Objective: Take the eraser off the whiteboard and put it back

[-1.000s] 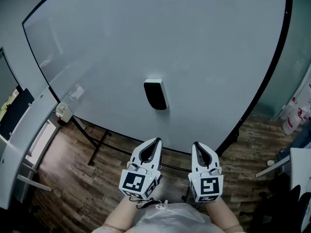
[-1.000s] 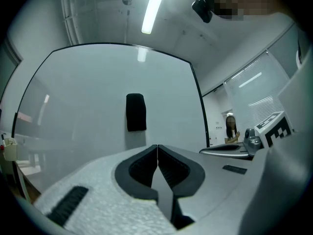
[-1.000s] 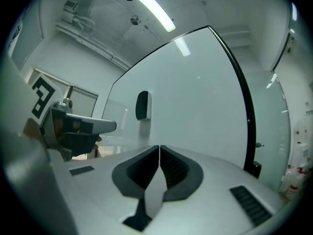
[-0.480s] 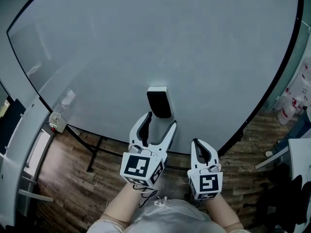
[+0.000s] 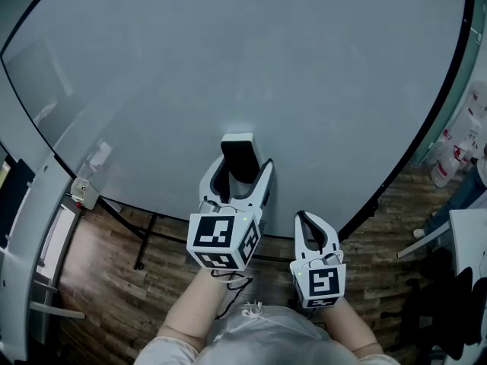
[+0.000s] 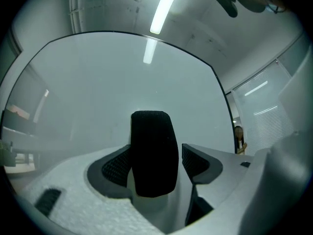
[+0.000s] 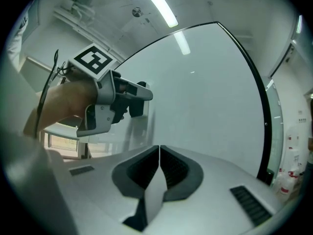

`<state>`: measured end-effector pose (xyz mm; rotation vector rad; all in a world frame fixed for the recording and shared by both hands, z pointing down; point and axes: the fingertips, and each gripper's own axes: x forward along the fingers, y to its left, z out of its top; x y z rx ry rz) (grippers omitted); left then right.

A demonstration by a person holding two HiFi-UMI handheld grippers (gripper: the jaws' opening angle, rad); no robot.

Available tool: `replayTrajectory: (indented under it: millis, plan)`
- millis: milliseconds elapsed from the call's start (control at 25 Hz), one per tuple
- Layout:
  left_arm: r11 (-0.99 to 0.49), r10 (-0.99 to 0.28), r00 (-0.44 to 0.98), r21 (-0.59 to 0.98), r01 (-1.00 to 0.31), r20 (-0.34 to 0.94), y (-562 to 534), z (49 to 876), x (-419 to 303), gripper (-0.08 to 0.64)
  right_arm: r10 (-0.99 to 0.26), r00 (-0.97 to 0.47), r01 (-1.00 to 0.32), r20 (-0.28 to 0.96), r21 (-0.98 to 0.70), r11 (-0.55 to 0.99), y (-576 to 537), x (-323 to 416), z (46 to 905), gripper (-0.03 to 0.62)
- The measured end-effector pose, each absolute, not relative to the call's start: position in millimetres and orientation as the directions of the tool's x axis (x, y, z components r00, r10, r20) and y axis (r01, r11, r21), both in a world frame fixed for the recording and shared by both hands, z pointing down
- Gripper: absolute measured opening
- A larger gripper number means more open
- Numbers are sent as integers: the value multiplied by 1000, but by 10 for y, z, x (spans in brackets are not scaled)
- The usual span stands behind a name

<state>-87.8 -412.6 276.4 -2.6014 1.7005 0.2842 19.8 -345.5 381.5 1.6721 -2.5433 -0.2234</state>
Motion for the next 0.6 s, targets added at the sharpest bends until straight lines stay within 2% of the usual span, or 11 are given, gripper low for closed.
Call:
replayTrajectory:
  millis: [80,160,240,600]
  plan:
    - [-361,-924,346,68,-930,-165,-4151,2774,-917,333,-918,-397,-906,-6,163,391,-3463,207,3826,28]
    - [-322,-934,305,67,-944,-184,-4169,2775,-954,282,-918,-397,-907,-5,157,391,-3471,221,3844,28]
    - [-302,-937,283,66,-951,-206,-4168,2769,-964,278,-917,-398,-907,-5,151,393,-3464,234,3864,28]
    - [-343,-922,328,44,-938,-205,-4112,2782,-972,262,-921,-390,-912,-2,140,386,-3439,244,3885,28]
